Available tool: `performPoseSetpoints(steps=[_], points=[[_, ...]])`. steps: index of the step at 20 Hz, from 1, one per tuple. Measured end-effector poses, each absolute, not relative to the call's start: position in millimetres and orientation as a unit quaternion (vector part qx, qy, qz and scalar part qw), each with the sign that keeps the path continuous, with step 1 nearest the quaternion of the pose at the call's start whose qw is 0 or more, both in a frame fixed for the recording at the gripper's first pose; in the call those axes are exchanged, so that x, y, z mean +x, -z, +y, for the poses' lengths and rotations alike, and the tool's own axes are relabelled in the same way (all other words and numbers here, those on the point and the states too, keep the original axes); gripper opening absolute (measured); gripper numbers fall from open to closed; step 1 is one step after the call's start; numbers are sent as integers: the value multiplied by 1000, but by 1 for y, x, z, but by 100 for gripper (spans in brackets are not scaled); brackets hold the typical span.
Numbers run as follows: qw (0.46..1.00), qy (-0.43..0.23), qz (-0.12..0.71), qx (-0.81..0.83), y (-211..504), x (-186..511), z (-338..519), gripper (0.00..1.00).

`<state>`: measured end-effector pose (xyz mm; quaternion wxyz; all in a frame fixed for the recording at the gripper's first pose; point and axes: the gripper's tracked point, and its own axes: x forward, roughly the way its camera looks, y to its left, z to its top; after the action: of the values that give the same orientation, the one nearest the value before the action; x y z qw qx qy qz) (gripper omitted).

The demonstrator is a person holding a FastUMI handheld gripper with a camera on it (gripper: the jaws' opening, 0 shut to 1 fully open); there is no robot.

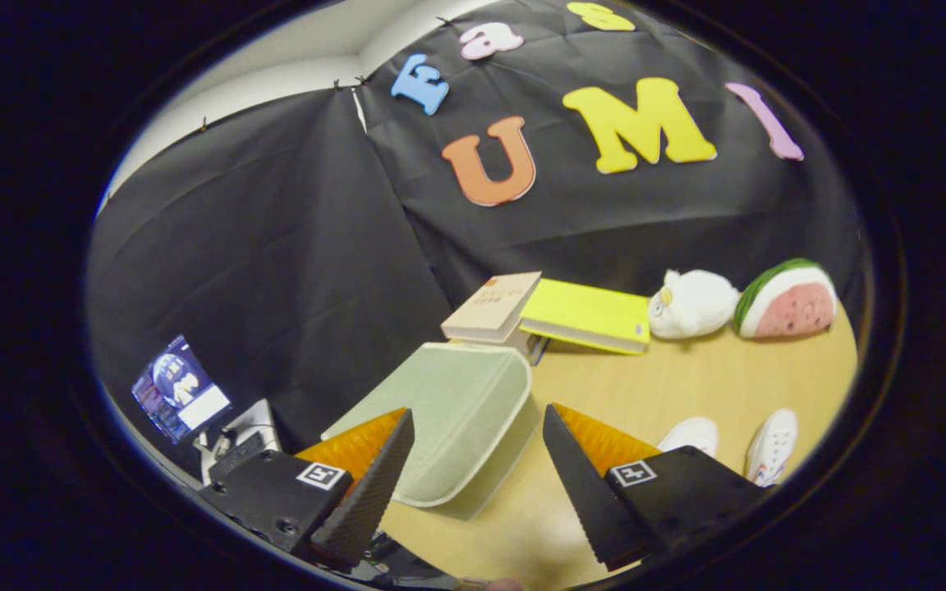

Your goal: Open the storage box then place both shoes into the box .Put the left shoe in first, then the right shoe, with the right side of both shoes facing outward in a uniform manner.

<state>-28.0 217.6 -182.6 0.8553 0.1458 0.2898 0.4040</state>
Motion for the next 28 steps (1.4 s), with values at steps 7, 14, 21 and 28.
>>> performPoseSetpoints(steps=[7,14,21,28], points=[[778,-425,392,244,235,-36,263,100],[692,-417,461,367,263,-12,295,100],[652,-431,477,403,244,0,304,92],[701,-441,449,336,204,-10,284,27]])
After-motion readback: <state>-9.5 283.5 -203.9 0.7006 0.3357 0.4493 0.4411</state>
